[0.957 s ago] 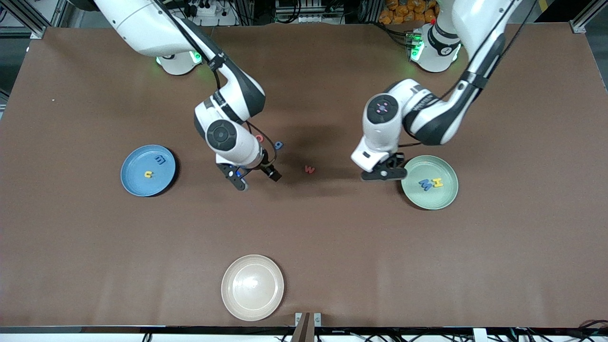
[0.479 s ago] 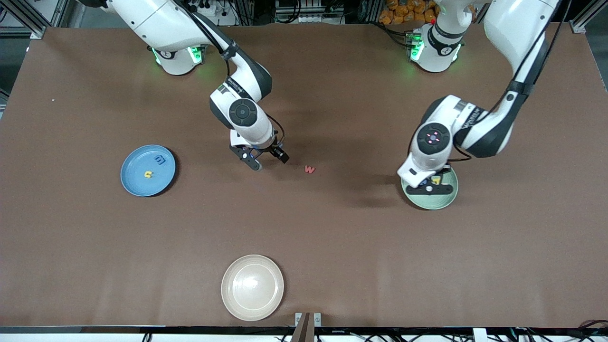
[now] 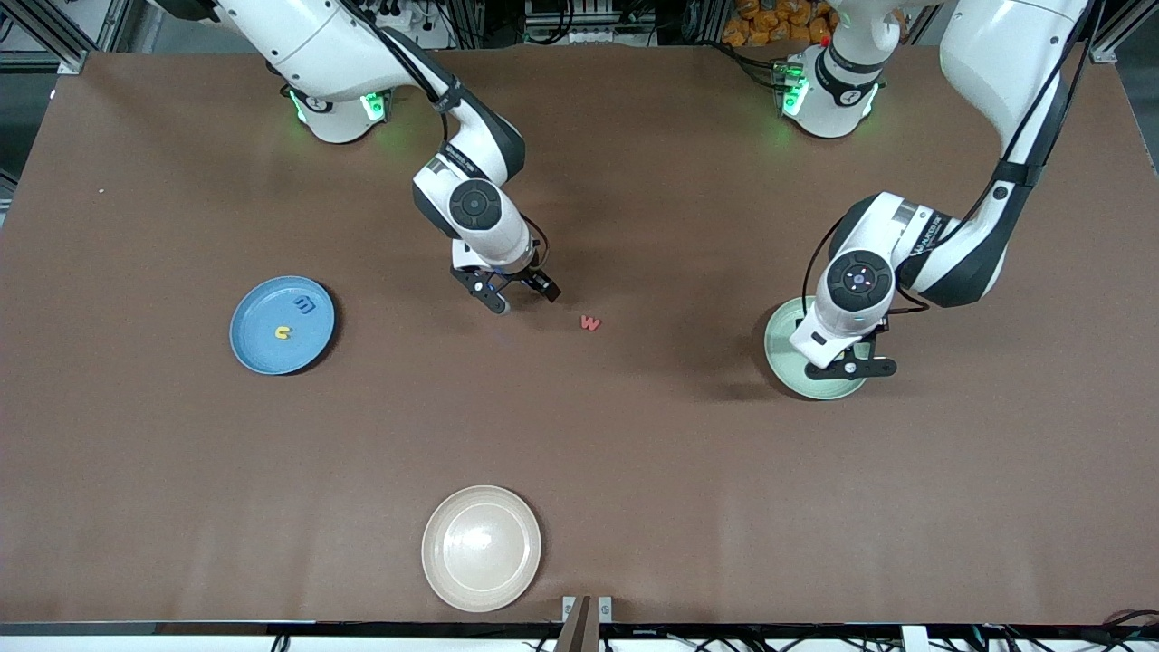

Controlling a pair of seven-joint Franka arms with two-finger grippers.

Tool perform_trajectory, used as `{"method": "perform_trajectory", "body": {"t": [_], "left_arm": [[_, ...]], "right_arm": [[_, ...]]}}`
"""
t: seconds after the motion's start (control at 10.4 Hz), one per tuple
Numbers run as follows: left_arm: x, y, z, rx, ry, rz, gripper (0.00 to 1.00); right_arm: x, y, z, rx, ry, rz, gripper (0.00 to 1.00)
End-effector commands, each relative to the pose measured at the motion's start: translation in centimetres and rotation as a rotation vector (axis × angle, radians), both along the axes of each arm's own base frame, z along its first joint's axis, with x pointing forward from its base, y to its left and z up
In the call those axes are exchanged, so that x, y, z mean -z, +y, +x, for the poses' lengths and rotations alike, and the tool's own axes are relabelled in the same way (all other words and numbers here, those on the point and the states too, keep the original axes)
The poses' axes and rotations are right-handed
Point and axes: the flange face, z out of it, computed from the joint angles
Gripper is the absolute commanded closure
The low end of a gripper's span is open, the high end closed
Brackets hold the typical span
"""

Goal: Sort upper and lower case letters into plates
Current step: 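Place the teal R on the green plate while the right gripper hovers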

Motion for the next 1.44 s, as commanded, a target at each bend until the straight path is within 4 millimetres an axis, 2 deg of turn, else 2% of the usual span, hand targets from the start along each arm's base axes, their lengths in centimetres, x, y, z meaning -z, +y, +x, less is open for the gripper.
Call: {"method": "perform_trajectory", "body": {"t": [0.0,0.19,0.57,0.77,0.96,1.24,1.34], "left_arm": [[-0.7,-0.1,0.1,0.014,-0.021,0.010,0.00],[-1.8,-1.9,-0.3,0.003,-0.031,-0.024,0.00],[-6.2,-7.2,-1.1,-0.076,-0.040,-0.192,0.00],[-9.3,-8.4,-1.8,-0.088,-0.071,-0.214,0.00],[-11.6,-9.6,-2.5,-0.101,-0.085,-0.246,0.00],[-15.4,-11.9,-3.3,-0.098,-0.121,-0.312,0.00],[-16.2,-12.1,-3.3,-0.096,-0.136,-0.318,0.00]], "right_arm": [[0.4,0.8,-1.0,-0.006,-0.010,-0.007,0.00],[0.5,1.1,-1.4,-0.048,-0.033,-0.027,0.00],[1.3,0.9,-1.5,-0.024,-0.034,-0.039,0.00],[1.6,0.9,-1.4,-0.021,-0.033,-0.036,0.00],[1.9,0.9,-1.6,-0.025,-0.029,-0.039,0.03],[2.2,0.4,-1.8,-0.027,-0.039,-0.032,0.23],[2.2,0.4,-1.7,-0.025,-0.039,-0.032,0.28]]}}
